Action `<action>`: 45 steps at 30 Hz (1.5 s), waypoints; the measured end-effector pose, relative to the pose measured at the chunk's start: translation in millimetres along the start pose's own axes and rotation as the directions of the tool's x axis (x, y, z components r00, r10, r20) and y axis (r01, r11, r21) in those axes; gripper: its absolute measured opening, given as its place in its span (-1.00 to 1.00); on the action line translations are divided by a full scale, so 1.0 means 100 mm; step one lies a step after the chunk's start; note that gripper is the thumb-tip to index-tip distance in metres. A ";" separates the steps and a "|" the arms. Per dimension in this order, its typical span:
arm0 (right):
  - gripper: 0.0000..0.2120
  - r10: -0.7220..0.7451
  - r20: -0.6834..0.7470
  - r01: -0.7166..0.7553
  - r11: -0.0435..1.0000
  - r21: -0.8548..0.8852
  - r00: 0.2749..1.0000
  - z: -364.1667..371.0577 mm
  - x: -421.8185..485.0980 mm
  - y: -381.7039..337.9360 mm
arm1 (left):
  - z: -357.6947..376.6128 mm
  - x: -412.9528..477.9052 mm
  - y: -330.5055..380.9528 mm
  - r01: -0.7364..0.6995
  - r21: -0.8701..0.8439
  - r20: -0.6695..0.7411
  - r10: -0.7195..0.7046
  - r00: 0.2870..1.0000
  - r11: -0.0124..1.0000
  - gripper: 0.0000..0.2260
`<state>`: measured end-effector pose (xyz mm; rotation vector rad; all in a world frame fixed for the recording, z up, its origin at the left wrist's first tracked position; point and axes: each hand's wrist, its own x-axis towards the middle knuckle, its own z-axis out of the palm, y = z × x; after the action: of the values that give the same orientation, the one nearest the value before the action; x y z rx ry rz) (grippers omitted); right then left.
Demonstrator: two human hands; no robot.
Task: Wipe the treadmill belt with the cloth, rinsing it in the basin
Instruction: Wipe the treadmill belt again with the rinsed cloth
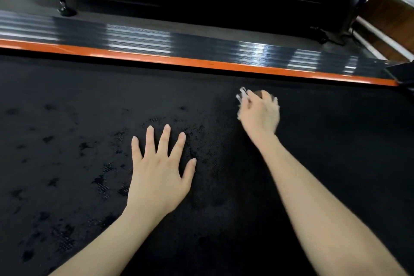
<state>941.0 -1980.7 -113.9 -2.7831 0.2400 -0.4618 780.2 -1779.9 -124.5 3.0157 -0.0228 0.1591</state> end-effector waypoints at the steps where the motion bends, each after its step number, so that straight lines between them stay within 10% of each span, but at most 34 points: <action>1: -0.68 0.006 0.004 -0.006 1.000 -0.004 1.000 0.08 0.02 -0.21 | 0.00 0.00 0.00 0.001 0.001 -0.001 -0.001 1.000 1.000 -0.43; 9: -0.67 -0.410 0.129 0.396 0.910 0.121 0.903 0.23 -0.13 -0.98 | -0.02 -0.02 -0.04 -0.005 -0.001 0.007 0.005 1.000 1.000 -0.44; 15: -0.67 0.229 0.043 -0.226 0.971 -0.072 0.972 0.13 0.50 -0.27 | 0.00 0.00 -0.02 0.001 -0.002 -0.007 -0.001 1.000 1.000 -0.43; 19: -0.68 0.322 0.072 -0.315 0.945 -0.089 0.944 0.25 0.53 -0.65 | 0.01 -0.01 0.00 0.002 0.001 -0.024 -0.002 1.000 1.000 -0.43; 31: -0.64 -0.401 0.258 0.369 0.915 0.165 0.879 0.19 0.11 -0.89 | 0.01 0.00 -0.04 0.002 -0.002 -0.014 -0.002 1.000 1.000 -0.44; 45: -0.61 -0.587 0.236 0.547 0.809 0.216 0.775 -0.56 -1.29 0.10 | -0.05 -0.01 0.00 0.027 0.013 0.049 -0.028 0.998 1.000 -0.35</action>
<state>800.2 -1978.5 -103.7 -2.6955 -0.7023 -0.1717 779.1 -1779.0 -119.9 3.0298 0.0148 0.0832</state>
